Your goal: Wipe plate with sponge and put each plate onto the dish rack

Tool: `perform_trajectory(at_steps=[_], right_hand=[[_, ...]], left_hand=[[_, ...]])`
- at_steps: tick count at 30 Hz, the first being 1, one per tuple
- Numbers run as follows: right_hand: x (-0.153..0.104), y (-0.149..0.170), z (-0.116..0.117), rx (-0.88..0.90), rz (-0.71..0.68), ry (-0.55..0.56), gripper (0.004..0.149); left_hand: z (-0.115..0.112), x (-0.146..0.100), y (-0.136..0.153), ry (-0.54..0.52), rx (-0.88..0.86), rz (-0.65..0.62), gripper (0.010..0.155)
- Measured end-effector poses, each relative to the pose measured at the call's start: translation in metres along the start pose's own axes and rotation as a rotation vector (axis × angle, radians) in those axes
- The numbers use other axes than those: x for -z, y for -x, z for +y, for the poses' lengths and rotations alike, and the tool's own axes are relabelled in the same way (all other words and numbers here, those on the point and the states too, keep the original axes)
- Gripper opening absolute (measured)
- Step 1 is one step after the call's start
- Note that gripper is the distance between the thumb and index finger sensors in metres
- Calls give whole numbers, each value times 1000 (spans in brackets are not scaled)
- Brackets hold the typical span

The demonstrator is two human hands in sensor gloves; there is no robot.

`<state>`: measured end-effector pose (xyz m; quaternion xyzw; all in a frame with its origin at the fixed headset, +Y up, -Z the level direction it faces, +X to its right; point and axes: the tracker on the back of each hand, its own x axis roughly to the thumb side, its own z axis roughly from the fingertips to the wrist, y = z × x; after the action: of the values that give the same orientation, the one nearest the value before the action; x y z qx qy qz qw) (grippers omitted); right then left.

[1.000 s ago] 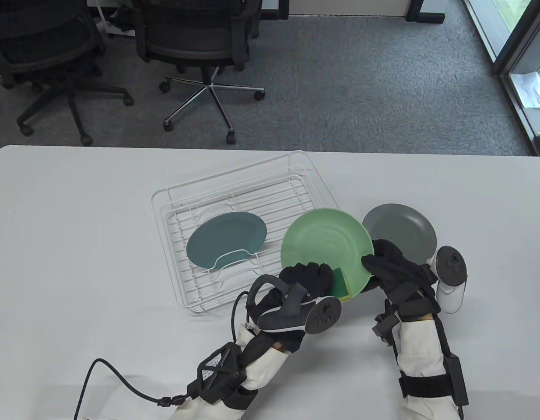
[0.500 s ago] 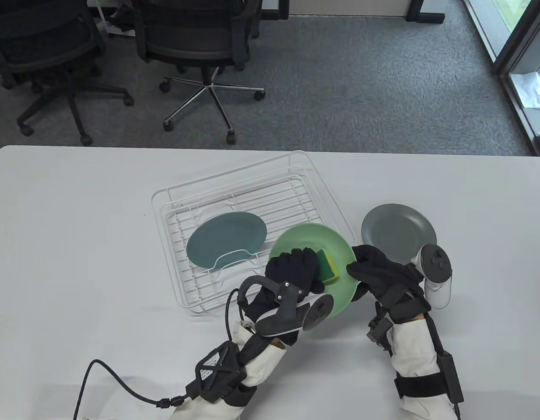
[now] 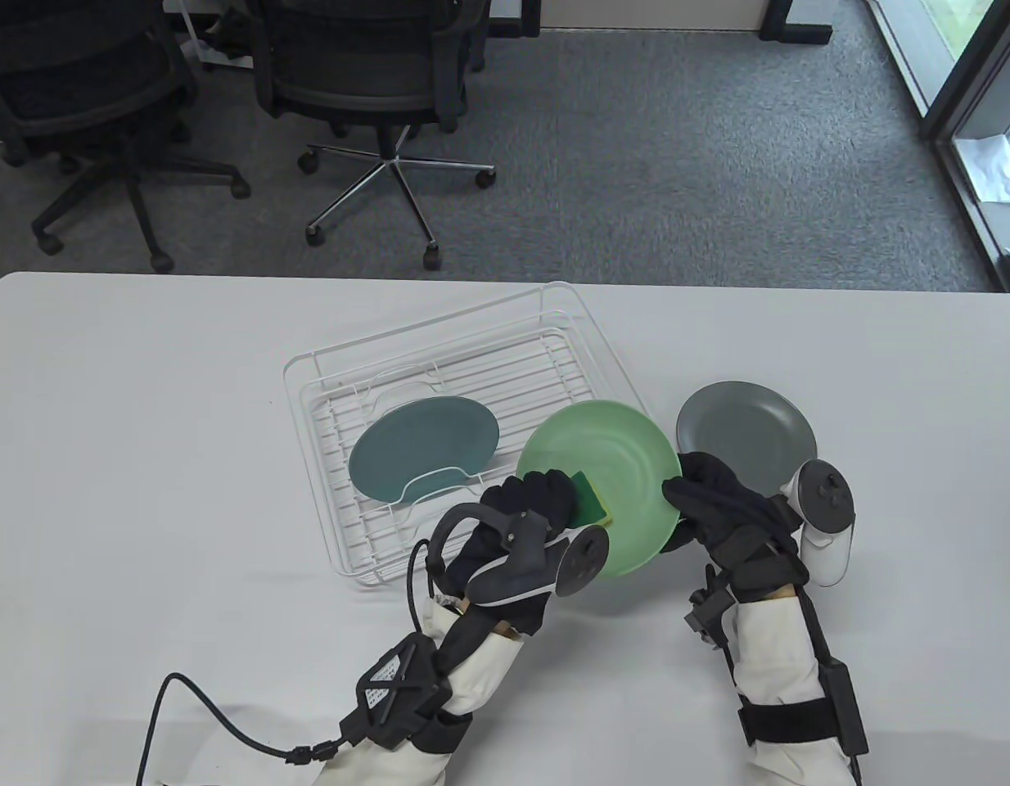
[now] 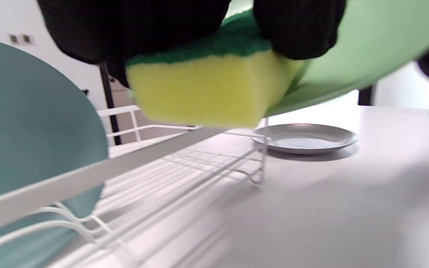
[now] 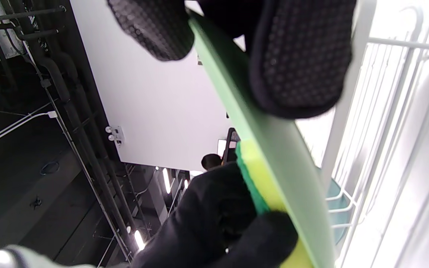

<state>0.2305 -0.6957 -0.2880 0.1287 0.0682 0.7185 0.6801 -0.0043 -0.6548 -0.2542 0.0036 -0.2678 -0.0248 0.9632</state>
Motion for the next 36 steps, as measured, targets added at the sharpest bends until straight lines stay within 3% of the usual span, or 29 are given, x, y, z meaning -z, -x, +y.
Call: perform_trajectory(at_steps=[4, 12, 24, 36], right_hand=[[2, 2, 5, 2, 4, -7, 50], [6, 2, 18, 8, -10, -83, 51], [9, 4, 22, 18, -37, -204, 52], [11, 1, 28, -5, -119, -335, 55]], left_hand=[[4, -2, -7, 15, -98, -80, 71], [10, -7, -17, -77, -176, -172, 71], [13, -11, -18, -162, -118, -137, 71], [14, -12, -1, -229, -17, 41, 74]])
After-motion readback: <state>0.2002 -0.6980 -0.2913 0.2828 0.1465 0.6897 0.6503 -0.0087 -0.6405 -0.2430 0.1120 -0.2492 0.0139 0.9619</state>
